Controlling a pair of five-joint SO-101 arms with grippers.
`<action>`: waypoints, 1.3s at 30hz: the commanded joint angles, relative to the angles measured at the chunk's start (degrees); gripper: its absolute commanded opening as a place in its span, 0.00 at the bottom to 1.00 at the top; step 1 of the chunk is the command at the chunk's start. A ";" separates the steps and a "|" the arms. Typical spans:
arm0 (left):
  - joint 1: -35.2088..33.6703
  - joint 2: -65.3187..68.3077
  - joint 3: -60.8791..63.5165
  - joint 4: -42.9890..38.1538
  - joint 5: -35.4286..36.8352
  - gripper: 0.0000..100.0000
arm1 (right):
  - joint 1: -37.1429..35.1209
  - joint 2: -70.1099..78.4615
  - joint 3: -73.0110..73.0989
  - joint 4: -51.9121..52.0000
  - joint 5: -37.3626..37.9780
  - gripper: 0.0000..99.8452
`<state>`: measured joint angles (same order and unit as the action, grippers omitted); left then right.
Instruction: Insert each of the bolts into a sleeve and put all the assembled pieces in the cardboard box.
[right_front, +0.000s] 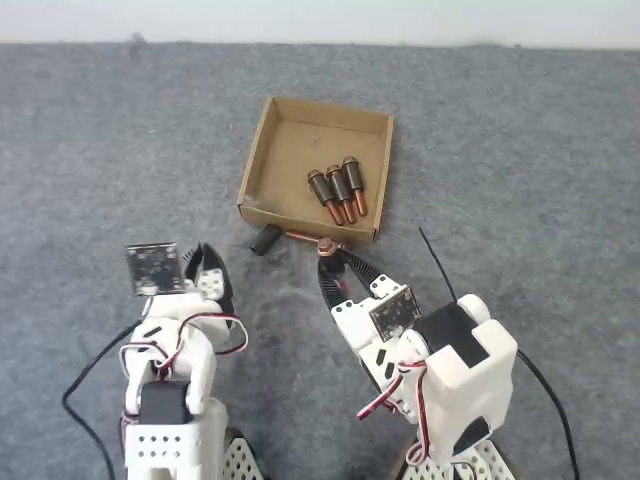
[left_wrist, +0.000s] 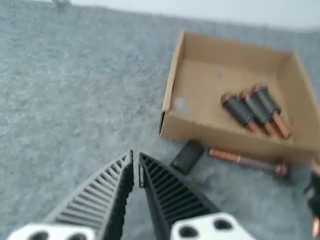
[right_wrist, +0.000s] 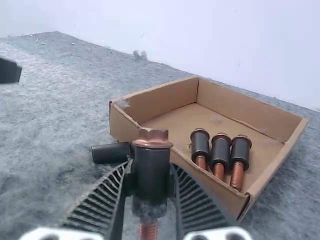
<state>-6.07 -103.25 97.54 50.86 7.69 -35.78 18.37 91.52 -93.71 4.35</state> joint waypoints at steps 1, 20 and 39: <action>-0.44 -1.14 -1.01 5.80 -5.27 0.01 | 2.33 -1.19 1.49 -1.89 -0.18 0.01; -9.93 -1.14 -1.01 12.57 -17.14 0.01 | 19.21 -1.19 -10.11 -5.76 -0.18 0.01; -9.49 -1.05 -1.01 12.66 -17.14 0.01 | 20.44 -1.19 -38.07 25.89 -0.18 0.01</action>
<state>-15.74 -103.25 97.54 63.08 -9.01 -16.09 18.46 59.78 -72.35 4.35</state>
